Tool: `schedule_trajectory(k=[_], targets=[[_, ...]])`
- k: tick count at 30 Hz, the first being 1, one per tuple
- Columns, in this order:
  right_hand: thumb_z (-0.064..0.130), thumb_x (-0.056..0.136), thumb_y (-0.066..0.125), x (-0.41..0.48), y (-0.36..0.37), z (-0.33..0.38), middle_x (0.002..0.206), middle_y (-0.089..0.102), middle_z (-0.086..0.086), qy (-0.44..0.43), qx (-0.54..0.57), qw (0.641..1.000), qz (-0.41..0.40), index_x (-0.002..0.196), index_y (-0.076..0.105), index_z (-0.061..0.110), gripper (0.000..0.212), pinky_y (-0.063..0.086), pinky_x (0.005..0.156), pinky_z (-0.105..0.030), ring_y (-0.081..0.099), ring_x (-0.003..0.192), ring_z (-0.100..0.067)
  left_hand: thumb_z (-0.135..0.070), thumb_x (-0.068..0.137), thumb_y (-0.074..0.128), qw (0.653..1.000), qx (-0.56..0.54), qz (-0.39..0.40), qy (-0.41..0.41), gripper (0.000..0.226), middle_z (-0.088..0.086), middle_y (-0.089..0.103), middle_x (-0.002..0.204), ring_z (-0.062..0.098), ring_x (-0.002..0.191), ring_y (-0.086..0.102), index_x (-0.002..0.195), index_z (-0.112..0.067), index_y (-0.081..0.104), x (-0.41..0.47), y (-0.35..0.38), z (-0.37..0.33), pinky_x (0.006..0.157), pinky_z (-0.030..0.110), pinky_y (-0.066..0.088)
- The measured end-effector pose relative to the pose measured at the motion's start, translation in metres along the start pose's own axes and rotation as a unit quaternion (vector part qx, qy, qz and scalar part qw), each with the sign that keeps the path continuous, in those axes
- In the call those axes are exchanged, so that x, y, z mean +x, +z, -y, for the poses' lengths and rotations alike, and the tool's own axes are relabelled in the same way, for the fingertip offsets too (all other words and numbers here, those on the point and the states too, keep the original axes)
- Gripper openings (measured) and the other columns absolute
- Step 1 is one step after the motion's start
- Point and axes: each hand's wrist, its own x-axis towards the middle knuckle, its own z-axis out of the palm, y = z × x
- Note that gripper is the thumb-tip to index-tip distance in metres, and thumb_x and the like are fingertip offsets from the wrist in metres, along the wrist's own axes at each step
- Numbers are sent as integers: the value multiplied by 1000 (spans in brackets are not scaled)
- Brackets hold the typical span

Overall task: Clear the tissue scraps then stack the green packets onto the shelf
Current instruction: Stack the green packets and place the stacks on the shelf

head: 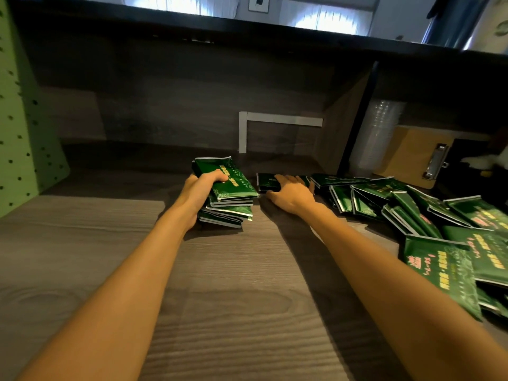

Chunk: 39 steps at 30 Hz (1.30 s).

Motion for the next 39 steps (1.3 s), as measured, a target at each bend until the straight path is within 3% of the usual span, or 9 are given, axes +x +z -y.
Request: schedule_trajectory(k=[7, 9, 12, 15, 18, 22, 31, 36, 39], targets=[[6, 86, 46, -48, -10, -3, 138, 45, -12, -50, 124, 990, -47, 133, 52, 14, 49, 18, 115, -45, 39, 130, -32, -24, 82, 63, 1000, 12, 13, -3, 42, 11, 67, 99, 24, 81, 66, 122, -12, 52, -9, 1, -1, 61, 29, 50], [-1, 84, 47, -60, -15, -6, 120, 60, -15, -28, 236, 969, -67, 114, 67, 3, 36, 35, 105, -31, 51, 116, -30, -25, 81, 63, 999, 30, 27, -8, 41, 11, 69, 98, 25, 83, 67, 119, -11, 56, -15, 2, -2, 66, 31, 52], [3, 82, 59, -73, -20, -11, 89, 68, -13, 14, 365, 928, -74, 88, 73, -2, 16, 50, 81, -30, 61, 94, -25, -26, 82, 62, 996, 62, 58, -23, 32, 11, 70, 97, 26, 85, 67, 110, -11, 61, -25, 4, -3, 74, 33, 53], [15, 85, 64, -80, -17, -15, 115, 59, -12, -2, 235, 967, -103, 104, 67, 8, 20, 42, 87, -26, 52, 110, -23, -26, 83, 61, 993, 78, 77, -40, 24, 12, 70, 98, 27, 87, 66, 103, -13, 61, -34, 6, -5, 76, 33, 52], [44, 85, 63, -90, -14, -18, 136, 39, -16, 34, 94, 984, -148, 134, 40, 6, 66, 36, 101, -37, 38, 126, -33, -25, 83, 60, 992, 79, 87, -38, 23, 12, 70, 98, 27, 87, 67, 103, -12, 62, -39, 5, -4, 80, 34, 52], [72, 76, 53, -96, -15, -14, 144, 36, -20, 110, -9, 989, -102, 143, 25, 4, 99, 31, 105, -42, 34, 132, -37, -25, 81, 62, 994, 70, 80, -25, 30, 12, 71, 98, 27, 87, 68, 108, -11, 62, -42, 9, 1, 81, 36, 53], [17, 73, 79, -86, -22, -22, 139, 41, -15, 115, 335, 933, -70, 142, 22, 5, 90, 40, 102, -41, 42, 127, -31, -26, 82, 63, 993, 79, 86, 4, 37, 11, 69, 103, 26, 92, 67, 115, -11, 59, -37, 14, 5, 78, 35, 53], [15, 79, 74, -80, -23, -33, 125, 56, -17, 155, 428, 887, -76, 123, 48, -7, 56, 45, 96, -42, 53, 114, -31, -26, 82, 63, 994, 72, 85, 9, 39, 10, 69, 105, 25, 95, 67, 118, -14, 58, -33, 13, 7, 82, 36, 52], [19, 88, 63, -79, -21, -36, 115, 60, -22, 171, 459, 867, -92, 119, 55, -6, 40, 49, 75, -38, 58, 96, -29, -24, 79, 66, 997, 34, 72, 16, 44, 11, 69, 106, 26, 94, 67, 121, -13, 56, -31, 15, 9, 80, 35, 54]])
